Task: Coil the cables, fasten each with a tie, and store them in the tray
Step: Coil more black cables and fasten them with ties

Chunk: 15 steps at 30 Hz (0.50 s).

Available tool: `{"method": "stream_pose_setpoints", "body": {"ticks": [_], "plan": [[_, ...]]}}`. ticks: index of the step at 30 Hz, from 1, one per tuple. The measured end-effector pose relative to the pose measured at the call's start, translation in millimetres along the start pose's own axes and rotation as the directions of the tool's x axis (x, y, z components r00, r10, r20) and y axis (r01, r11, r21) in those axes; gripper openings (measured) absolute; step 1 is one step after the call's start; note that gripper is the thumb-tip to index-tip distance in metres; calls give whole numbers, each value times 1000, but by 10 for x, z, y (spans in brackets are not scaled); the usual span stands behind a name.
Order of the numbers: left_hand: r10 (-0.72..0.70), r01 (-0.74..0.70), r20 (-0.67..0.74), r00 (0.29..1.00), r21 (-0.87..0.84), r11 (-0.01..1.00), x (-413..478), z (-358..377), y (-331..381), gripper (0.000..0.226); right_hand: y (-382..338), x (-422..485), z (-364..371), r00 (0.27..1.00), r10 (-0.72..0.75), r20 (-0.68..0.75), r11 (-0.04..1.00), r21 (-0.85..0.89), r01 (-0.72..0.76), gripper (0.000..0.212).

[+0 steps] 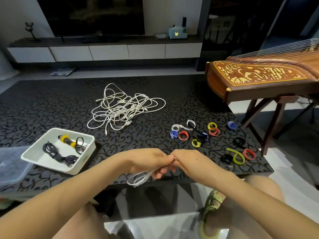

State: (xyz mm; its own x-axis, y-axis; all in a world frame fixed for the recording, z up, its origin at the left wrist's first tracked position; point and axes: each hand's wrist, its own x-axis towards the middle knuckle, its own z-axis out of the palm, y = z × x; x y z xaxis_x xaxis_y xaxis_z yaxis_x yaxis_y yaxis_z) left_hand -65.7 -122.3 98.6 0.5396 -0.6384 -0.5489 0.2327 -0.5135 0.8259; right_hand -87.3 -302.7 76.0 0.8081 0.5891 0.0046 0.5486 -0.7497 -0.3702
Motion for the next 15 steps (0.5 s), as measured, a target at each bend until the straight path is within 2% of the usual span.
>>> {"method": "stream_pose_setpoints", "body": {"ticks": [2,4,5,6,7,8,9,10,11,13,15], "plan": [[25,-23,-48,999,24,999,98,61,-41,39,71,-37,15,998,56,14,996,75,-57,20],[65,-45,-169,984,121,992,187,94,-78,39,154,-54,12,992,115,56,946,298,-126,23],[80,-47,-241,967,141,989,247,91,-85,39,254,-41,-16,987,150,64,904,395,-163,34],[85,-47,-314,946,127,991,296,62,-97,39,380,-15,-42,981,192,40,867,462,-188,42],[76,-46,-384,920,86,995,356,7,-93,40,546,35,-78,963,266,-33,849,481,-218,40],[56,-48,-449,892,28,998,377,-53,-99,39,699,98,-103,919,357,-166,859,446,-253,31],[31,-59,-495,869,-41,997,416,-129,-88,38,886,190,-135,842,446,-303,876,341,-341,19],[5,-73,-524,852,-110,991,447,-192,-87,38,1035,284,-155,760,510,-403,859,200,-471,16],[-19,-86,-537,843,-170,982,491,-241,-74,38,1164,388,-166,708,548,-445,801,34,-598,25],[-52,-102,-537,842,-252,962,588,-272,-38,36,1332,595,-137,695,623,-359,655,-246,-715,40],[-55,-111,-542,838,-267,957,735,-235,27,29,1432,757,-107,689,680,-251,611,-327,-721,42]]}}
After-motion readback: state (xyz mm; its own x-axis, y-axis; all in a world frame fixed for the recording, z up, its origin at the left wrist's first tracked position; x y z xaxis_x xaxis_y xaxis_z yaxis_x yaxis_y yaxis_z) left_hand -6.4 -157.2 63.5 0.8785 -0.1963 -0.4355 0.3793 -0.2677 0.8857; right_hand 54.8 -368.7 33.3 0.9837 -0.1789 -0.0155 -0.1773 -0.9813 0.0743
